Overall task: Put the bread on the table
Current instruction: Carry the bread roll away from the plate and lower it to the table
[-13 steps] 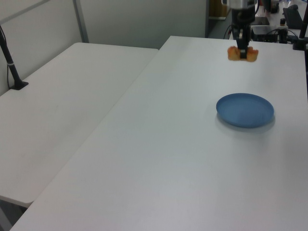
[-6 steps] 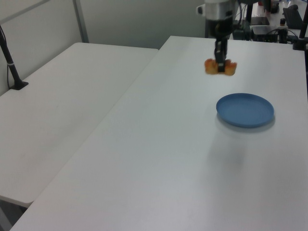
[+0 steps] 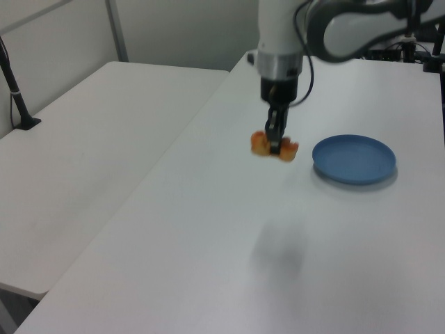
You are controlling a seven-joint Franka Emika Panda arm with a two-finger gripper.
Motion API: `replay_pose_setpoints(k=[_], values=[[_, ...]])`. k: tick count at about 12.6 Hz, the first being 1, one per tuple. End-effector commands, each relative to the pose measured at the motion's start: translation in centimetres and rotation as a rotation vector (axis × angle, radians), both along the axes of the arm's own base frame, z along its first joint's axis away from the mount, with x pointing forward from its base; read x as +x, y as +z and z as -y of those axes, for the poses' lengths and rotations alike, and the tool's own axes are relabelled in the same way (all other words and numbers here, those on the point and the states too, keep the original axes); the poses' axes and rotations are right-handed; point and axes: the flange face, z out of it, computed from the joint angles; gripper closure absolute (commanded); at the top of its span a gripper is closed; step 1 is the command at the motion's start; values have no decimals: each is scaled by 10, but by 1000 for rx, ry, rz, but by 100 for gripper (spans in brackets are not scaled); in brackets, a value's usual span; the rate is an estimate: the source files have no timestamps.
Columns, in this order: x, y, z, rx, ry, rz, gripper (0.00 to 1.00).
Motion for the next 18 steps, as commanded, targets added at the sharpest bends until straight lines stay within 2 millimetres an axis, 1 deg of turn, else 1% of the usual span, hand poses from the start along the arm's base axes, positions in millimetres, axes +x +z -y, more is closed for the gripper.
replay_pose_setpoints(k=[1, 2, 3, 5, 6, 7, 8, 9, 10, 11, 12, 18], values=[[5, -18, -60, 13, -29, 27, 99], [4, -38, -80, 10, -27, 25, 97], [4, -52, -90, 11, -41, 29, 96], [8, -112, -108, -12, -82, 12, 92], [12, -127, -114, -15, -95, 32, 89], [14, -134, -116, -18, -103, 52, 86], [16, -135, -116, -20, -109, 71, 80], [15, -142, -118, -23, -108, 72, 70], [11, -146, -123, -31, -108, 71, 50], [11, -155, -123, -45, -119, 69, 11], [8, -160, -127, -68, -106, 78, 0], [5, -167, -130, -80, -105, 91, 0]])
